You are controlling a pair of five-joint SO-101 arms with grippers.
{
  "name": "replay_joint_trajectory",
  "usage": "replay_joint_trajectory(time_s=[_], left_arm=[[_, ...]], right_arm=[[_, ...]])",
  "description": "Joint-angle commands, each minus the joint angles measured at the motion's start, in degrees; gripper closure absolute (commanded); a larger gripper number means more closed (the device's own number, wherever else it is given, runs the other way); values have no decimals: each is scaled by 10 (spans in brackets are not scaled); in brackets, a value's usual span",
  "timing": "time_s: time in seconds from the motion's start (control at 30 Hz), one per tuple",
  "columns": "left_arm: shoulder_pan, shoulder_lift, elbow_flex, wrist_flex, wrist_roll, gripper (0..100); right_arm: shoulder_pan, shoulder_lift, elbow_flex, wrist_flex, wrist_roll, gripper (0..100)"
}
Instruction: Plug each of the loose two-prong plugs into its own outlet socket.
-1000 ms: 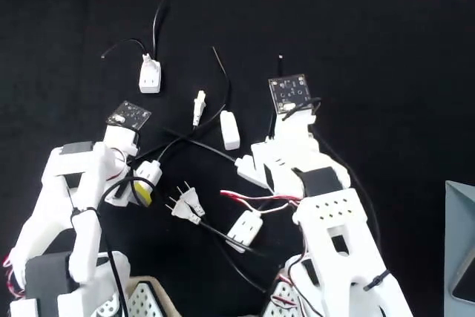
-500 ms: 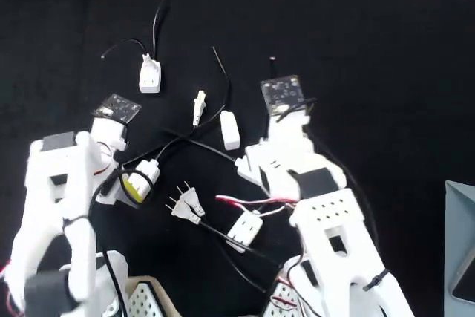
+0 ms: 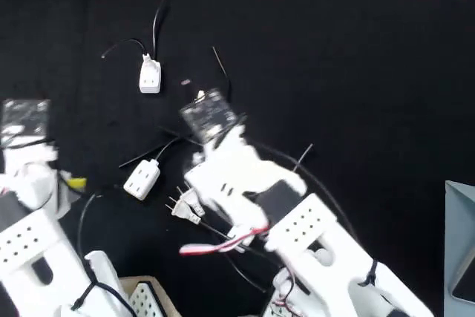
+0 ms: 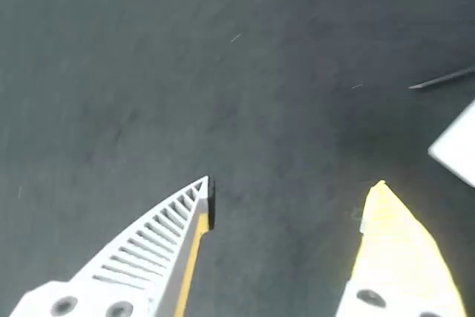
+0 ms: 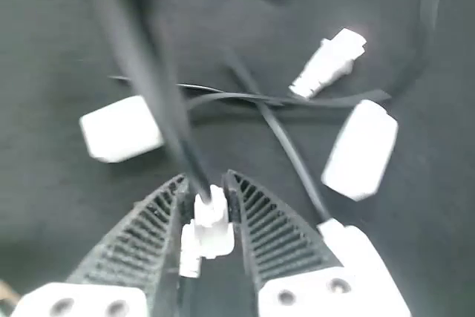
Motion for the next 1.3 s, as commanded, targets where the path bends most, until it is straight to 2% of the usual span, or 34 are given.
replay_joint_trajectory(time_s=[0.0,0.13,0.33,0.83,1.03,1.27], left_arm=[[-82,-15,11,1,4,680],[-114,-18,35,1,4,680],[-117,-19,55,1,4,680],[-118,-19,51,1,5,680],[-118,-19,51,1,5,680],[-119,-19,51,1,5,680]], right_arm=[[-54,41,-41,-46,-2,986],[-85,144,-55,-129,2,986],[-102,273,-80,-228,48,986],[-141,388,-178,-234,52,987],[-141,441,-188,-304,85,987],[-141,455,-180,-309,87,987]])
